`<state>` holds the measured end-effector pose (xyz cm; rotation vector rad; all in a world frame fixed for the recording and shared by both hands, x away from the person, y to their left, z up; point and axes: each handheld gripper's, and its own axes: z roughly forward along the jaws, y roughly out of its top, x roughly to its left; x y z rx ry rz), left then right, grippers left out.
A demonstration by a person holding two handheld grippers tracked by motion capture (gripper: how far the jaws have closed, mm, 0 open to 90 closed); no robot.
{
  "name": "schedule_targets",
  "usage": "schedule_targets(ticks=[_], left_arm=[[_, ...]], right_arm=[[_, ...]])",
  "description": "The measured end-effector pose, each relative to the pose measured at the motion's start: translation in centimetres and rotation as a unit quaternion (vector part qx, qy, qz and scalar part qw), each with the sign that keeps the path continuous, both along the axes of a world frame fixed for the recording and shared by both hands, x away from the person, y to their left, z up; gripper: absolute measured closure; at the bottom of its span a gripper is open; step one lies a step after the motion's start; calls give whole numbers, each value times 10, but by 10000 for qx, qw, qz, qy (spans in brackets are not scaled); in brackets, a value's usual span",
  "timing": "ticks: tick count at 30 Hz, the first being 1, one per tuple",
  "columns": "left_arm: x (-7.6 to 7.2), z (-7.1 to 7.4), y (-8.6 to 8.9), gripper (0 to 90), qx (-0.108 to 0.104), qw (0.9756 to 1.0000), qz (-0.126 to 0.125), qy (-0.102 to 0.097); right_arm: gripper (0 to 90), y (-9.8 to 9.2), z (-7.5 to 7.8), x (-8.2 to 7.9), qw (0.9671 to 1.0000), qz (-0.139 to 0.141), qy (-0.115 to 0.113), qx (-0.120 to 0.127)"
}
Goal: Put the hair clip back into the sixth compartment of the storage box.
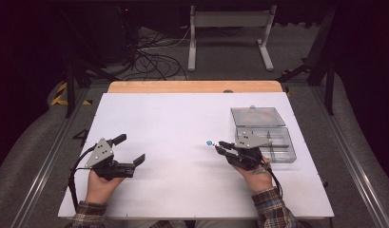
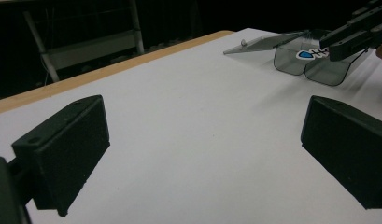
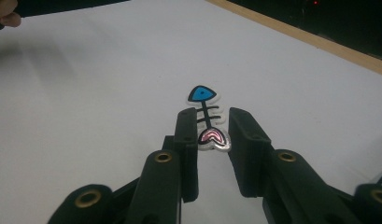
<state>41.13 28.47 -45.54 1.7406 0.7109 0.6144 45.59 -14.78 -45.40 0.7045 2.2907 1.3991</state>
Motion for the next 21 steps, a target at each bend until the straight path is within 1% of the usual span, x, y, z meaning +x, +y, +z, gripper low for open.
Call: schedule_targets(ticks=[14, 15, 21], left_arm=[[0, 0, -1, 19, 0, 10000, 6, 8], [0, 0, -1, 20, 21, 10000, 2, -8], [-1, 0, -1, 20, -6, 10000, 5, 1]], right_arm=[[742, -22, -1, -2, 9997, -232, -17, -35], [742, -26, -1, -3, 9996, -273, -20, -27], [741, -36, 1, -4, 9993, -367, -55, -17]])
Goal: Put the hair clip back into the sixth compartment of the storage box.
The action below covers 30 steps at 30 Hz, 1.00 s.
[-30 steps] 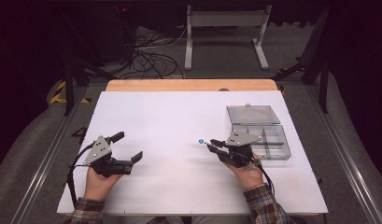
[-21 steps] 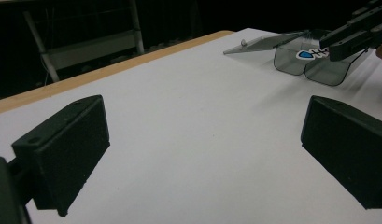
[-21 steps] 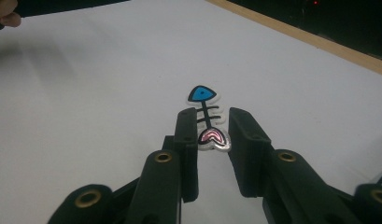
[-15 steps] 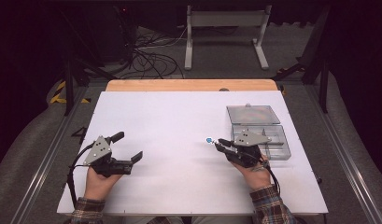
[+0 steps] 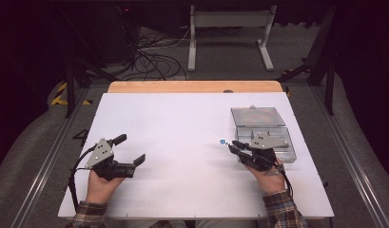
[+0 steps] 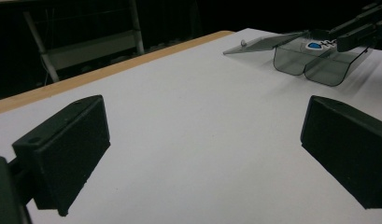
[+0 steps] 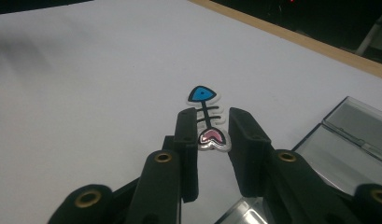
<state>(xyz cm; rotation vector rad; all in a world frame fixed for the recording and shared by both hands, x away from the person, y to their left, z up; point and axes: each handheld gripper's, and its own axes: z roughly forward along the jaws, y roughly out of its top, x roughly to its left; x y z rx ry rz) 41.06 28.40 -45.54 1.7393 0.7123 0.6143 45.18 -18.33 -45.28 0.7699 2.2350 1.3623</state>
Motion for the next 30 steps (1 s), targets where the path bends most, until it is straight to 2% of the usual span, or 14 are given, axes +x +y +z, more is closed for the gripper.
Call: schedule_targets(ticks=[19, 30], left_arm=[[0, 0, -1, 23, 20, 10000, 33, -8], [0, -1, -1, 24, 21, 10000, 41, 9]], right_arm=[[741, -27, 1, -5, 9992, -398, -72, 7], [741, -44, 1, -8, 9970, -772, -94, 52]])
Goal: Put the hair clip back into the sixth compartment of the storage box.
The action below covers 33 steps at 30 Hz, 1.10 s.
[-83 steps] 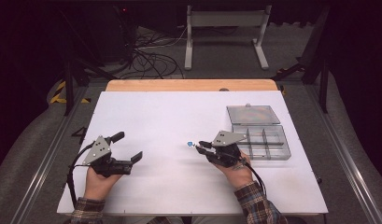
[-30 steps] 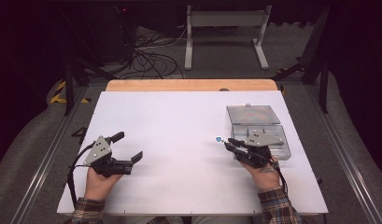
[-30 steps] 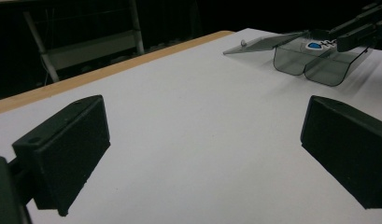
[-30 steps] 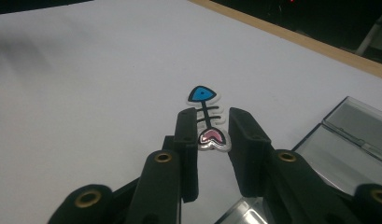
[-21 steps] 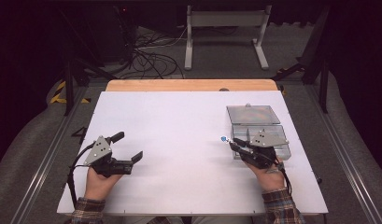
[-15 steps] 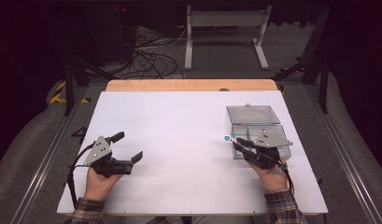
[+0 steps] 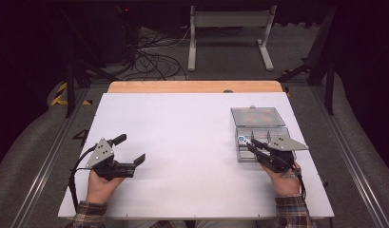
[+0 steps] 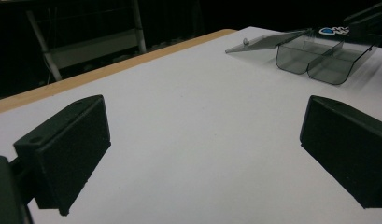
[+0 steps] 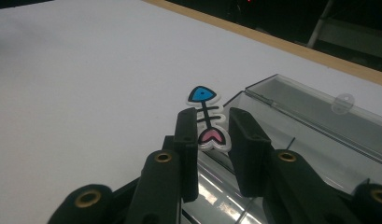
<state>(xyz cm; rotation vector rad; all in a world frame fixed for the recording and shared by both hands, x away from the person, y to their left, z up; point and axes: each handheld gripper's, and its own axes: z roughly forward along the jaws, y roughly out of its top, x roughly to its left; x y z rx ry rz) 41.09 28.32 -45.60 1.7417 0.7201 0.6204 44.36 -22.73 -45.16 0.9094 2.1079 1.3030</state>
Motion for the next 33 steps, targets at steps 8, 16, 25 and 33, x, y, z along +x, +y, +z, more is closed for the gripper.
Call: schedule_targets(ticks=[8, 16, 25, 33], left_arm=[[0, 0, 0, 24, 2, 10000, -2, 3], [0, 0, 0, 24, 7, 10000, -2, 6], [0, 0, 0, 24, -5, 10000, 1, -18], [0, 1, 0, 24, -3, 10000, -1, -26]], right_arm=[[741, -14, -1, 0, 9996, -259, 52, 24], [741, -28, -2, -2, 9981, -600, 89, -46], [741, -33, -5, -5, 9948, -985, 196, -148], [741, -45, -8, -5, 9896, -1374, 387, -201]])
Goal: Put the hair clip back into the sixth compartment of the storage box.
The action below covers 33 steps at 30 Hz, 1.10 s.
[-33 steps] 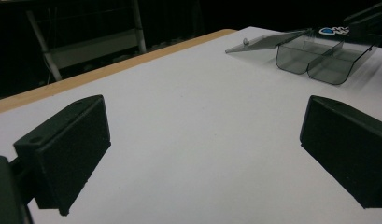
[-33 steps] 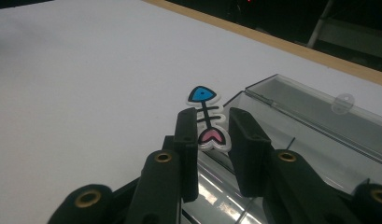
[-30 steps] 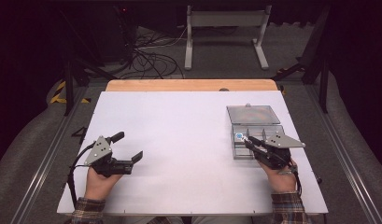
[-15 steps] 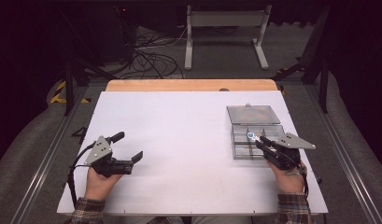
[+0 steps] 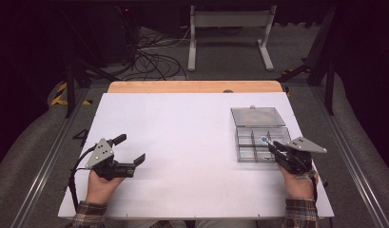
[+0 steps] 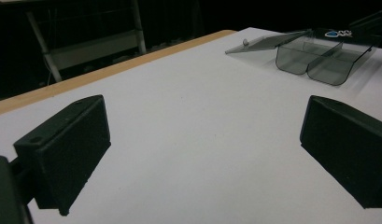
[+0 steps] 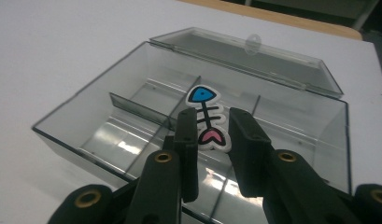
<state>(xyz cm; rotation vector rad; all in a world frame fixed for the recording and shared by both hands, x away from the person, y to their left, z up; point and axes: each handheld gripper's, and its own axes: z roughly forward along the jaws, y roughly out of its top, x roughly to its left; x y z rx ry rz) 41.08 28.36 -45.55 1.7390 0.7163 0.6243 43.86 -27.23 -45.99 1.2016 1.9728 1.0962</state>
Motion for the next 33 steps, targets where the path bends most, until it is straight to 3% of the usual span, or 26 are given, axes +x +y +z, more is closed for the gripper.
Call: schedule_targets(ticks=[3, 8, 15, 33], left_arm=[[0, 0, 0, 24, -3, 10000, -2, 0], [0, 0, 0, 24, 14, 10000, -6, -13], [0, 0, -1, 24, 21, 10000, -20, -3], [0, 0, -1, 24, 67, 10000, -30, -20]], right_arm=[[741, -1, -2, 0, 9996, -174, 46, -211], [741, -4, -4, 0, 9987, -374, 150, -303], [741, -11, -7, 2, 9973, -603, 383, -189], [735, -13, -10, 4, 9952, -668, 655, -270]])
